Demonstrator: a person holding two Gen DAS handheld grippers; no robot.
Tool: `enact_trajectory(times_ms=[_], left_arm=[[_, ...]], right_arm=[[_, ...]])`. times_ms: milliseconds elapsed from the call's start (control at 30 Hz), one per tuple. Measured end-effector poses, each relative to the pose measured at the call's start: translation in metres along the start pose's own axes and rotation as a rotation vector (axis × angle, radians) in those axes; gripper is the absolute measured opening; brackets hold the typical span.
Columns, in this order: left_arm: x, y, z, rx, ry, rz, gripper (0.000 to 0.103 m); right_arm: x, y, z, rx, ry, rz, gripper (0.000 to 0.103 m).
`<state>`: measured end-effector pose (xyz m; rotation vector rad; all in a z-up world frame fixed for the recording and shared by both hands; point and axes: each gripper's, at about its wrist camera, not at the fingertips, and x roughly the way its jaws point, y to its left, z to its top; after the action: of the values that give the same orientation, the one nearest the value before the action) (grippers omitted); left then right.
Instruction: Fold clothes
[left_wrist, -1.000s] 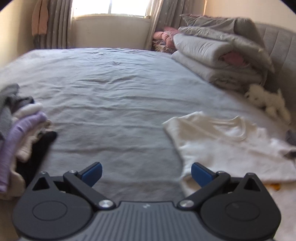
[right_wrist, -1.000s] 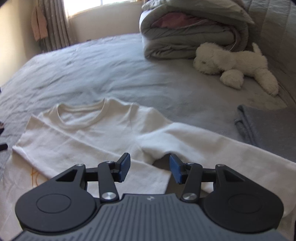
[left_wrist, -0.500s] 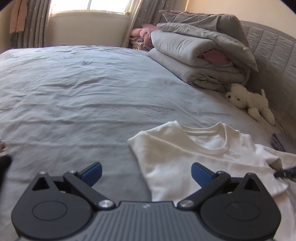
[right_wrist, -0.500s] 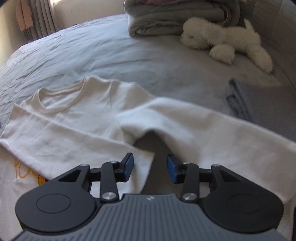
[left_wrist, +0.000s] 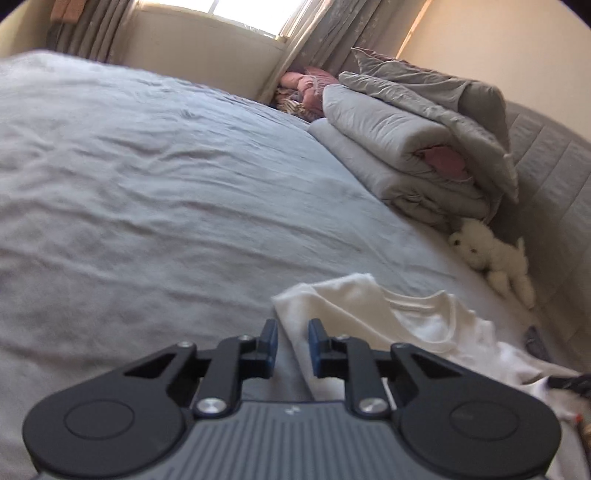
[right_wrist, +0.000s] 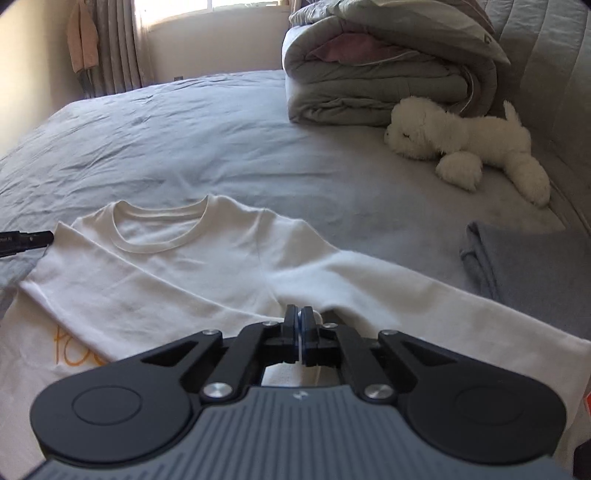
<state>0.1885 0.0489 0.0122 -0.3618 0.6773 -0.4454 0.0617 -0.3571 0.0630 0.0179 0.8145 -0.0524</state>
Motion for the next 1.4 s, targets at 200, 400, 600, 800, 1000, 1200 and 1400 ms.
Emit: enact_trajectory(times_ms=[200, 400, 600, 800, 1000, 1200, 1400], left_arm=[[0.003, -0.016, -0.007, 0.061, -0.001, 0.034, 0.069], [0.004, -0.020, -0.012, 0.103, -0.010, 0.076, 0.068], [-0.006, -0.021, -0.010, 0.097, -0.017, 0.109, 0.075], [-0.032, -0.024, -0.007, 0.103, -0.007, 0.163, 0.087], [-0.083, -0.038, -0.018, 0.168, -0.020, 0.248, 0.097], [-0.104, -0.033, -0.044, 0.146, -0.034, 0.341, 0.102], [-0.091, -0.030, -0.047, 0.121, 0.003, 0.369, 0.102]], right_arm=[[0.011, -0.009, -0.006, 0.055, 0.067, 0.001, 0.029], [0.014, 0.004, -0.013, 0.066, 0.116, 0.033, 0.034], [-0.009, 0.008, -0.007, 0.034, 0.015, -0.015, 0.002], [-0.039, 0.008, -0.004, 0.091, -0.058, 0.061, 0.002], [-0.041, 0.005, -0.007, 0.132, -0.049, 0.067, 0.003], [-0.031, 0.007, -0.019, 0.132, 0.002, 0.030, 0.042], [-0.033, 0.036, -0.028, -0.087, -0.046, -0.011, 0.051]])
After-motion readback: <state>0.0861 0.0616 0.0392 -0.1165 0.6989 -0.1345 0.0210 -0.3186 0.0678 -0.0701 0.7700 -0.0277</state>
